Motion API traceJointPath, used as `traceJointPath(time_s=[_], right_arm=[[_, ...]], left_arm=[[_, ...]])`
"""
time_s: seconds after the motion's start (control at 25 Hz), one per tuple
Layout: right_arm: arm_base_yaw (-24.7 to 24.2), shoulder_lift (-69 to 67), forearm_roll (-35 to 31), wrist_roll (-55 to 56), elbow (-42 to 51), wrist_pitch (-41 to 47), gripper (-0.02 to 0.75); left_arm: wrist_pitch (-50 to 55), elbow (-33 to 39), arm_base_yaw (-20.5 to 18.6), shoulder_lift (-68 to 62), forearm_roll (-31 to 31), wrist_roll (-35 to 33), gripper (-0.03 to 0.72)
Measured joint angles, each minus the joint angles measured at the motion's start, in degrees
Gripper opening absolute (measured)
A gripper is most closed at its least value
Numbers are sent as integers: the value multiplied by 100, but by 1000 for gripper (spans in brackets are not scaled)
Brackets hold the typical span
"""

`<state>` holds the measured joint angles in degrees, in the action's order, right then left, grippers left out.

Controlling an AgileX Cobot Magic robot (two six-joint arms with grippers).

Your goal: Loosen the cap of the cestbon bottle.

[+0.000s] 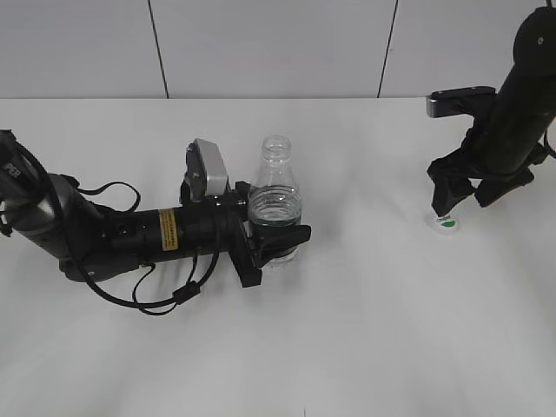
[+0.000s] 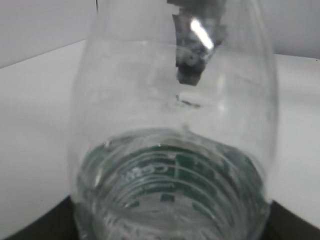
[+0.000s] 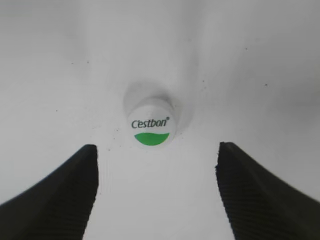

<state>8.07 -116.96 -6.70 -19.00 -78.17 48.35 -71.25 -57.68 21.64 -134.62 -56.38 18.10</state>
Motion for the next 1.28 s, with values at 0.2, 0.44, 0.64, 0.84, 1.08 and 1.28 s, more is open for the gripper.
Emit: traceJointPath(time_s=[0.2, 0.44, 0.64, 0.84, 1.08, 1.28], right_arm=[[0, 97, 4, 0, 0, 107, 563], [0, 98, 4, 0, 0, 178, 564], [0, 98, 4, 0, 0, 183, 565], [0, 98, 4, 10, 0, 183, 565], [0, 98, 4, 4, 0, 207, 565], [0, 98, 4, 4, 0, 223, 564]], left_arm=[[0, 0, 0, 0, 0, 0, 407], [0, 0, 0, 0, -5, 4, 421], [83, 5, 0, -5, -20, 203, 465], [170, 5, -16, -13, -15, 299, 544], [188, 5, -16, -13, -4, 299, 560], [199, 51, -16, 103, 23, 299, 563]])
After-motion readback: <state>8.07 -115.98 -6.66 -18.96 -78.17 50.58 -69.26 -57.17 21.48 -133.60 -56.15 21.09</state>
